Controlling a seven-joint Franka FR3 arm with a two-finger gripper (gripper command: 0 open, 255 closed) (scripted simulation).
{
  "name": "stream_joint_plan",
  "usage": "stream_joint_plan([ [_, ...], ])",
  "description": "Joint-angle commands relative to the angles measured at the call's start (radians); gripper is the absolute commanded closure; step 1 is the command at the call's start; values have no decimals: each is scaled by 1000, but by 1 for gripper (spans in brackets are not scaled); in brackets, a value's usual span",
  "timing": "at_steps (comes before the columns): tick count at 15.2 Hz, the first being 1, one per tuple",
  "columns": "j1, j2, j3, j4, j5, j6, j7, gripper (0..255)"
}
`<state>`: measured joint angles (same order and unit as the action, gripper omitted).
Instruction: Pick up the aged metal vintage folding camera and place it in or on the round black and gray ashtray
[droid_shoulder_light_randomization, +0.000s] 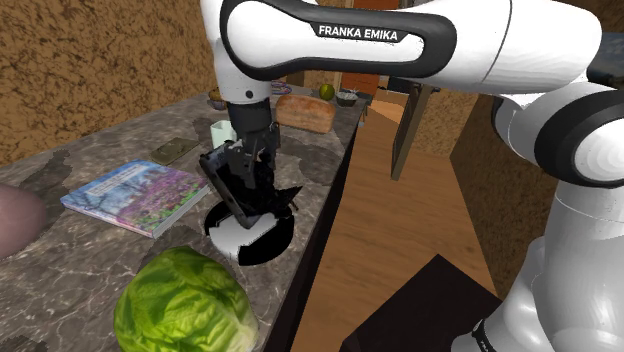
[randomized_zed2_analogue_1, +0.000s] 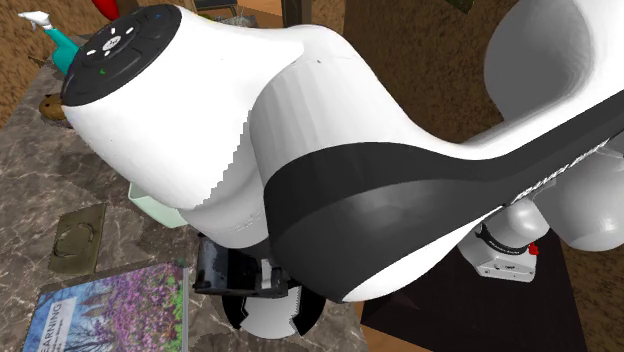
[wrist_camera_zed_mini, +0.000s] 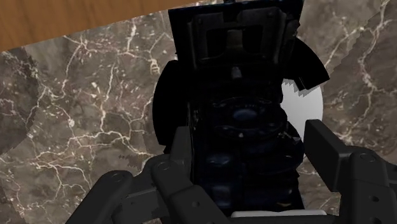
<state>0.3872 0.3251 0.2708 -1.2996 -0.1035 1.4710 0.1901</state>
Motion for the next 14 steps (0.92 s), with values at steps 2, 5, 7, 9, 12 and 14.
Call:
stream_joint_plan([
  [2,-4,-10,0,-59,2,51,1,255],
  [5,-4,-10,0,-59,2,51,1,255],
  [7,-4,-10,-1,-59,2,51,1,255],
  [9,-4,-10,-1,-59,2,51,1,255],
  [12,-4,-10,-1,-58,2,51,1,0],
  [14,-4,-10,-1,-59,2,51,1,0],
])
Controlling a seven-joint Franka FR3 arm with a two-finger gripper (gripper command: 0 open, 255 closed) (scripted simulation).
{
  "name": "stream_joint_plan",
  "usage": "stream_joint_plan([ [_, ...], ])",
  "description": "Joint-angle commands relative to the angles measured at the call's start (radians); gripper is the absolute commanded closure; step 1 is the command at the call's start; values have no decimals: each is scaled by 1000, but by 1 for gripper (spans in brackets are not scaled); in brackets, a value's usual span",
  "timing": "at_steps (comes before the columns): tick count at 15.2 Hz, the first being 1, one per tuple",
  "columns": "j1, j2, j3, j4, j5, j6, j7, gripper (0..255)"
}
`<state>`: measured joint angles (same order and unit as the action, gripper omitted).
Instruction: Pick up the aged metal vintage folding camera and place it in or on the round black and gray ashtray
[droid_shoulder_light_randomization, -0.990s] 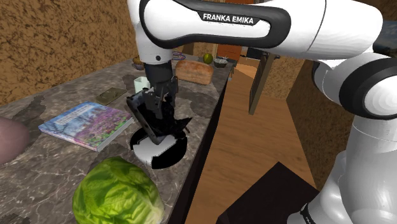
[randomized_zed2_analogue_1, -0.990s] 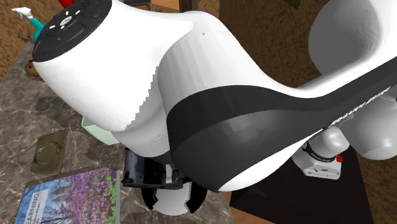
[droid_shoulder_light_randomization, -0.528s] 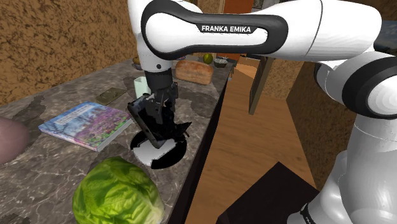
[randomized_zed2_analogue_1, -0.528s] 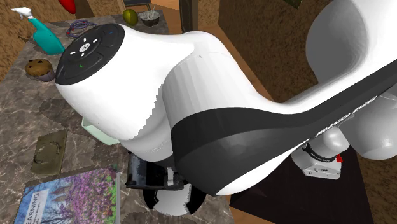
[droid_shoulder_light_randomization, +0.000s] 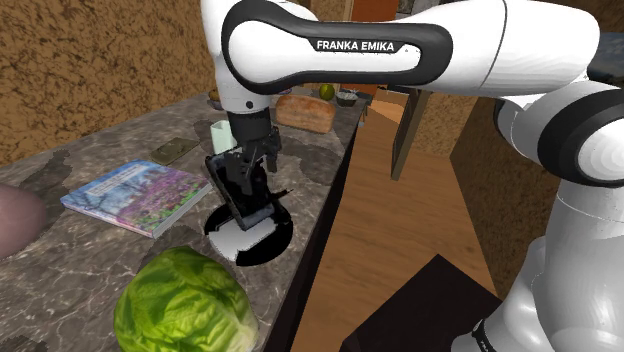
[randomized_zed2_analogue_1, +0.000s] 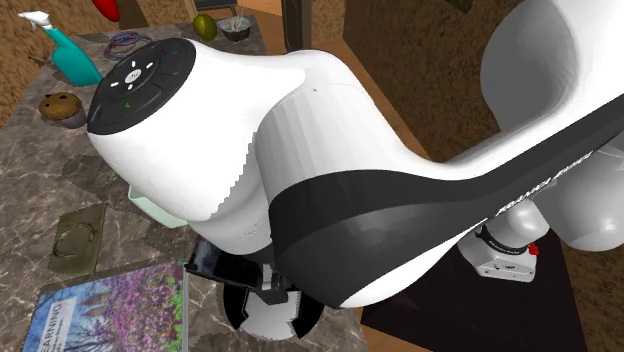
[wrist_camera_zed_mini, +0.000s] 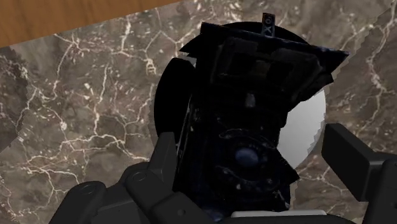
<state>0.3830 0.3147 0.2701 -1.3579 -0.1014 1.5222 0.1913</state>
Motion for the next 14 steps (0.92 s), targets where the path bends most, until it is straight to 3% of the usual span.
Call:
stream_joint_plan([
  [1,0,0,0,0,0,0,0,0],
  [2,0,0,0,0,0,0,0,0],
  [6,26,74,2,236,-18,-164,3,0],
  [14,26,74,2,236,-18,-164,3,0],
])
